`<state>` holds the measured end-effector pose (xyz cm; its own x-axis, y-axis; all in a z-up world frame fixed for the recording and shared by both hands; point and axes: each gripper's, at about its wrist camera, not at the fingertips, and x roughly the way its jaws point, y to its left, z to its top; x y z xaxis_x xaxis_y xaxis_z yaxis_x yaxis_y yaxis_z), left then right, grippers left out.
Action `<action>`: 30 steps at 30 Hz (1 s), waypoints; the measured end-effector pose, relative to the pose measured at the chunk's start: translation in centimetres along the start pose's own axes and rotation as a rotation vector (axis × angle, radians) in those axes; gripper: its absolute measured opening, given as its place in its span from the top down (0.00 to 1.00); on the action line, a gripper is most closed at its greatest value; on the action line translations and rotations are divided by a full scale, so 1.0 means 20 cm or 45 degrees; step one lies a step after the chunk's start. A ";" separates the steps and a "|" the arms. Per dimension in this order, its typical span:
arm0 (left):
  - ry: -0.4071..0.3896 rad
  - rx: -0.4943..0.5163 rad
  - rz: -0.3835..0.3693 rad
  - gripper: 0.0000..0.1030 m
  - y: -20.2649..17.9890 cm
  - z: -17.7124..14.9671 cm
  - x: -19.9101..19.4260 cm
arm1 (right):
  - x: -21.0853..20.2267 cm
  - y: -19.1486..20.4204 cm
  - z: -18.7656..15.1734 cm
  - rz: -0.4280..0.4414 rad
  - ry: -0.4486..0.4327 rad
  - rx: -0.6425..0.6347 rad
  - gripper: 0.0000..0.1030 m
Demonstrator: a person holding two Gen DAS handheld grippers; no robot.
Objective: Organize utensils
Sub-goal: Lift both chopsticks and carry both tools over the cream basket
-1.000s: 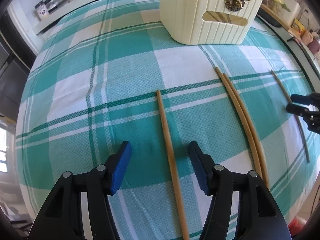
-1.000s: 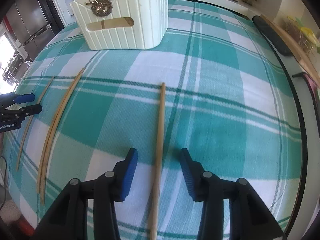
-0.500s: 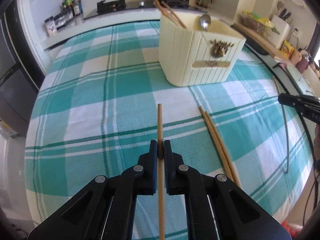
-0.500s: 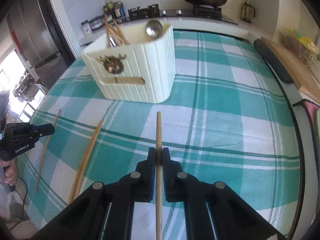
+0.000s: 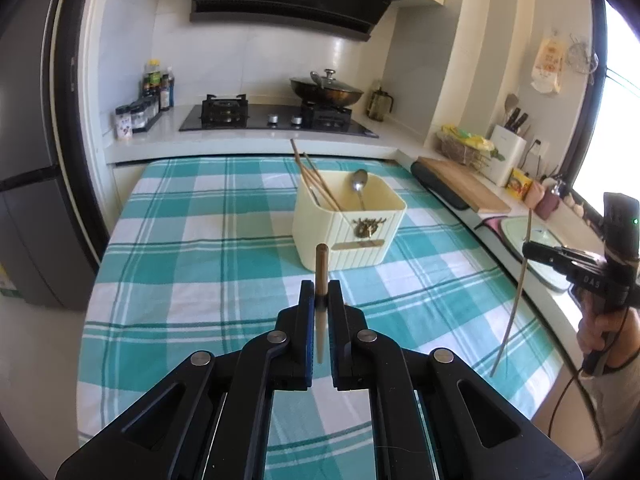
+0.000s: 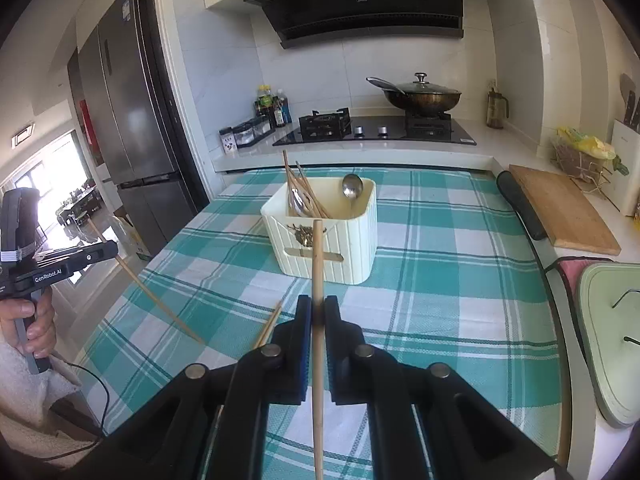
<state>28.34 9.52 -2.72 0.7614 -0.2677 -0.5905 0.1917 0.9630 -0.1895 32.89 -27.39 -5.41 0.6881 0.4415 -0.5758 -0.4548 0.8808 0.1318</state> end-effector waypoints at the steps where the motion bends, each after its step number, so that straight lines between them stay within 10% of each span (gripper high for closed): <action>1: -0.005 0.000 -0.006 0.96 0.00 0.01 0.00 | -0.02 0.01 0.01 0.011 -0.028 -0.005 0.94; 6: -0.022 0.011 -0.007 0.96 -0.03 0.03 -0.03 | -0.17 0.07 0.05 0.088 -0.285 -0.009 0.93; 18: -0.018 0.006 -0.034 0.96 -0.03 0.06 -0.05 | -0.14 0.06 0.10 0.084 -0.259 0.001 0.93; 30: -0.297 -0.023 -0.089 0.96 -0.09 0.64 -0.08 | -0.07 0.09 0.51 0.020 -0.468 -0.103 0.93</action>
<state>34.65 8.67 8.65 0.8694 -0.3173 -0.3788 0.2396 0.9411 -0.2385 36.92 -24.64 3.90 0.8309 0.4998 -0.2446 -0.5000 0.8635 0.0657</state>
